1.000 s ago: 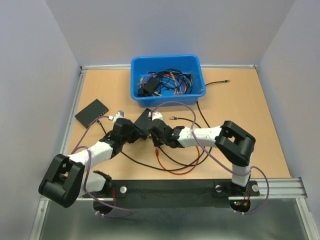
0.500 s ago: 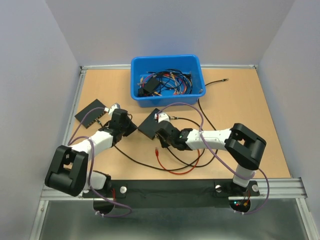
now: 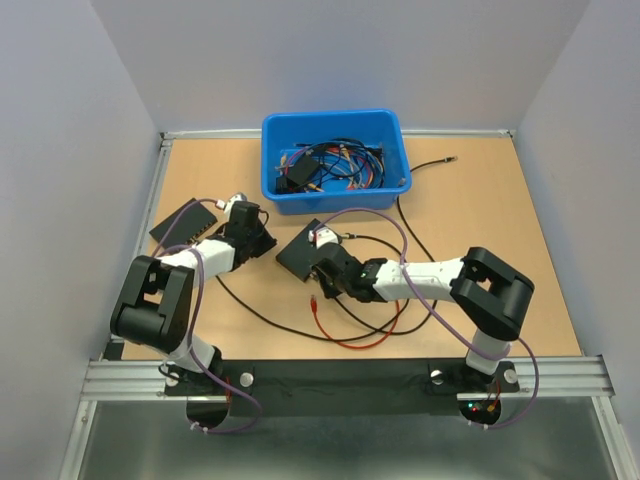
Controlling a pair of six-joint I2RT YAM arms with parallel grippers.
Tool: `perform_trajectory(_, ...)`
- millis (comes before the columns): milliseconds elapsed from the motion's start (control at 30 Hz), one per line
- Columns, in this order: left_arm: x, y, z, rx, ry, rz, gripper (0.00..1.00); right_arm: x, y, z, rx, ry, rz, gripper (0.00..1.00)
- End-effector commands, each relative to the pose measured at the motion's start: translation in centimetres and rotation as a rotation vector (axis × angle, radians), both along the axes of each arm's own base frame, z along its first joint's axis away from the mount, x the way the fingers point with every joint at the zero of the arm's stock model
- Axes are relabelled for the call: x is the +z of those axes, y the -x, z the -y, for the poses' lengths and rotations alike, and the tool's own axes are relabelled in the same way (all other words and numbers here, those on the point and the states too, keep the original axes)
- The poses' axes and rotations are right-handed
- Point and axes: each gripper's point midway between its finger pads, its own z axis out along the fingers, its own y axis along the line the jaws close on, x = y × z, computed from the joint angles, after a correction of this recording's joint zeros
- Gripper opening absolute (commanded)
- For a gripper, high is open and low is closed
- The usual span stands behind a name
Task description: Insert the plug into the switch port
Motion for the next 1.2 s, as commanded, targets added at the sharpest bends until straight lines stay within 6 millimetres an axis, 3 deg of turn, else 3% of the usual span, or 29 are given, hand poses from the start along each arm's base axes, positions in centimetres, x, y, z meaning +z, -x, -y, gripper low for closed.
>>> perform_trajectory(0, 0.5, -0.3, 1.0, -0.024, 0.021, 0.032, 0.23, 2.2, -1.6, -2.2, 0.009, -0.087, 0.066, 0.0)
perform_trajectory(33, 0.3, 0.2, 1.5, -0.045, 0.041, 0.019, 0.16, 2.1, -1.6, -2.2, 0.007, -0.086, 0.067, 0.01)
perform_trajectory(233, -0.7, 1.4, 2.5, -0.073, 0.06, -0.015, 0.05, 2.0, -1.9, -2.6, 0.003, -0.085, 0.07, 0.01)
perform_trajectory(467, -2.1, 3.3, 2.9, -0.076, 0.08, -0.069, 0.0, 2.6, -2.5, -2.9, -0.008, -0.089, 0.091, 0.0)
perform_trajectory(700, -4.1, 6.0, 3.7, -0.094, 0.11, -0.137, 0.0, 2.8, -3.9, -2.8, -0.062, -0.076, 0.13, 0.0)
perform_trajectory(833, -5.2, 7.1, 3.8, -0.103, 0.104, -0.153, 0.0, 4.0, -4.7, -3.8, -0.078, -0.112, 0.135, 0.0)
perform_trajectory(967, -5.1, 7.1, 3.9, -0.103, 0.098, -0.144, 0.0, 6.4, -5.4, -4.9, -0.075, -0.164, 0.164, 0.01)
perform_trajectory(1067, -5.3, 7.2, 4.0, -0.108, 0.09, -0.143, 0.0, 6.6, -5.6, -5.2, -0.067, -0.161, 0.172, 0.02)
perform_trajectory(1167, -5.2, 7.2, 4.0, -0.108, 0.09, -0.137, 0.0, 5.0, -5.4, -5.8, -0.041, -0.146, 0.139, 0.02)
